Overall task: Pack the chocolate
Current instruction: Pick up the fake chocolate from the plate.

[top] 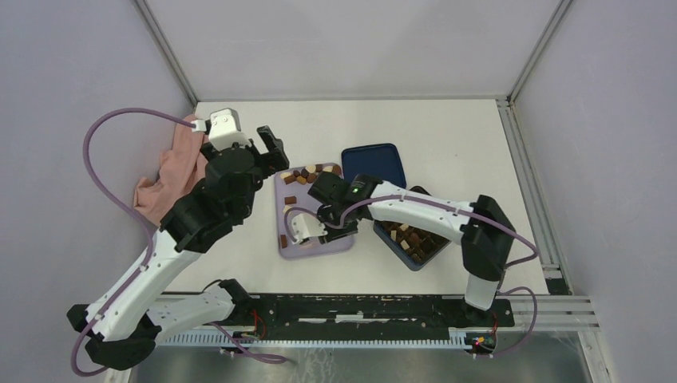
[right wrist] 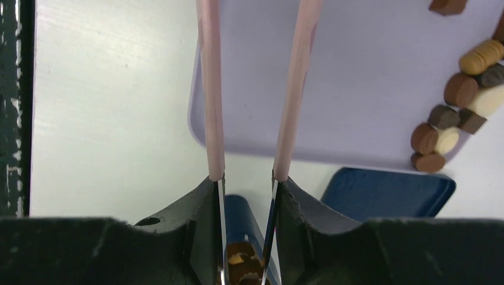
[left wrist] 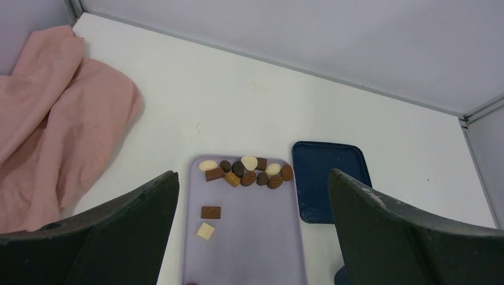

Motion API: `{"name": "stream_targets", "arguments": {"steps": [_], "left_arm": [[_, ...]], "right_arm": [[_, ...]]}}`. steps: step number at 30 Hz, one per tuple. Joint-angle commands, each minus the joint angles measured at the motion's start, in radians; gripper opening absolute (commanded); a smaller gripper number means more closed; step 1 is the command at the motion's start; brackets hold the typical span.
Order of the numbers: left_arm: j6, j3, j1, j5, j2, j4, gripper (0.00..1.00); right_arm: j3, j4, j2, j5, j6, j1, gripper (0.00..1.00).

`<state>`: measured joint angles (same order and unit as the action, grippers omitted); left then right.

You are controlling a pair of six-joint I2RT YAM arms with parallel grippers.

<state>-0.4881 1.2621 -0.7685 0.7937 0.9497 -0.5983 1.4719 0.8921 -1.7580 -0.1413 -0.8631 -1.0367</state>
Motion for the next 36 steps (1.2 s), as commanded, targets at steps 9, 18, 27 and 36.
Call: {"name": "stream_targets", "arguments": {"steps": [9, 18, 27, 36], "left_arm": [[0.02, -0.001, 0.007, 0.09, -0.068, -0.019, 1.0], [0.051, -0.003, 0.006, 0.096, -0.062, -0.009, 1.0], [0.038, -0.012, 0.006, 0.099, -0.075, -0.017, 1.0], [0.02, -0.015, 0.006, 0.099, -0.071, -0.016, 1.0]], "right_arm": [[0.212, 0.0, -0.252, 0.135, 0.122, -0.061, 0.4], [0.239, -0.018, -0.317, 0.174, 0.143, -0.07, 0.43], [0.283, -0.02, -0.36, 0.169, 0.157, -0.071, 0.44], [0.312, -0.012, -0.384, 0.148, 0.168, -0.071, 0.44]]}}
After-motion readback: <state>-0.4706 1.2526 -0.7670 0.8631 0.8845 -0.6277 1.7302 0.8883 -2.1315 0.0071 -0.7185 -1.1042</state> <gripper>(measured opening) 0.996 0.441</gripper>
